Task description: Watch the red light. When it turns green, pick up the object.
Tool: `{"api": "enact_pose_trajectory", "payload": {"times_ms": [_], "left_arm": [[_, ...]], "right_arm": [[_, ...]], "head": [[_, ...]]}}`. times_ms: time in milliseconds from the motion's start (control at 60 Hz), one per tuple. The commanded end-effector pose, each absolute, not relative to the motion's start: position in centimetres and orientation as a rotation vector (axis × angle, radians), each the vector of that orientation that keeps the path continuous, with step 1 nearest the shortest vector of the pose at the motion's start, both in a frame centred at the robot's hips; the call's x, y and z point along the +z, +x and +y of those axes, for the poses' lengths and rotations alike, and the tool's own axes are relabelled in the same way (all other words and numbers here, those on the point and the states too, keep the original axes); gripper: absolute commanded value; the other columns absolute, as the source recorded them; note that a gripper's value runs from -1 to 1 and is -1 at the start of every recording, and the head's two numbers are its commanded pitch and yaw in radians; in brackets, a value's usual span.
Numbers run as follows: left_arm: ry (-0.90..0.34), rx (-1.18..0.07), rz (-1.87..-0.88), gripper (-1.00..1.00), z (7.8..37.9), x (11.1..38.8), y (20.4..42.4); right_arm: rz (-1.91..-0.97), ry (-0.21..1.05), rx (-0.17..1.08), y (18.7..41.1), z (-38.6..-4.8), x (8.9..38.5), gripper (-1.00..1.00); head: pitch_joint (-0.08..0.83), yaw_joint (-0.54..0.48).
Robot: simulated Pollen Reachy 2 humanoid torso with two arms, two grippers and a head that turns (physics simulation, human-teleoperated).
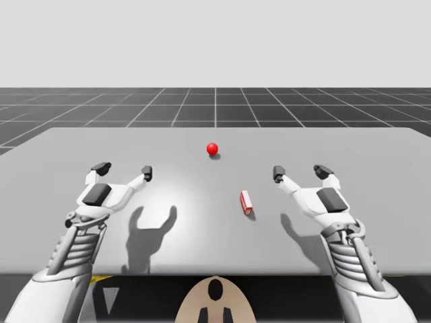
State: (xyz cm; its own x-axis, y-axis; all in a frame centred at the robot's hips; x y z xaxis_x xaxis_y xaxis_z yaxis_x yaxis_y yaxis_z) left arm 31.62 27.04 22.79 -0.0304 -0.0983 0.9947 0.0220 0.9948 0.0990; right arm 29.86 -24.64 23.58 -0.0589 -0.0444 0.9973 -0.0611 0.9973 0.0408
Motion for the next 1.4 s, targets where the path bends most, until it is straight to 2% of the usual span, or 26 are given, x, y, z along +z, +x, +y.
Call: {"api": "enact_pose_trajectory", "payload": {"times_ms": [17, 150, 467, 667, 833, 1400], "left_arm": [[0.048, -0.072, -1.566, -1.0, 27.6, 22.81, 31.47], [0.054, -0.072, -1.572, -1.0, 27.57, 22.8, 31.45], [0.061, -0.082, -1.572, -1.0, 27.53, 22.73, 31.47], [0.063, -0.086, -1.576, -1.0, 27.53, 22.72, 31.48], [0.066, -0.089, -1.578, -1.0, 27.51, 22.72, 31.48], [0.066, -0.094, -1.581, -1.0, 27.42, 22.75, 31.36]], "right_arm": [[-1.593, 0.111, -0.032, 29.29, -24.81, 23.43, -1.0], [-1.594, 0.116, -0.03, 29.21, -24.67, 23.79, -1.0], [-1.567, 0.119, -0.038, 29.47, -24.75, 23.64, -1.0], [-1.569, 0.11, -0.034, 29.47, -24.74, 23.61, -1.0], [-1.572, 0.09, -0.04, 29.54, -24.77, 23.61, -1.0], [-1.58, 0.102, -0.04, 29.51, -24.86, 23.64, -1.0]], "head": [[0.015, 0.0], [0.058, 0.0], [0.329, -0.01], [0.444, -0.02], [0.474, -0.01], [0.445, 0.0]]}}
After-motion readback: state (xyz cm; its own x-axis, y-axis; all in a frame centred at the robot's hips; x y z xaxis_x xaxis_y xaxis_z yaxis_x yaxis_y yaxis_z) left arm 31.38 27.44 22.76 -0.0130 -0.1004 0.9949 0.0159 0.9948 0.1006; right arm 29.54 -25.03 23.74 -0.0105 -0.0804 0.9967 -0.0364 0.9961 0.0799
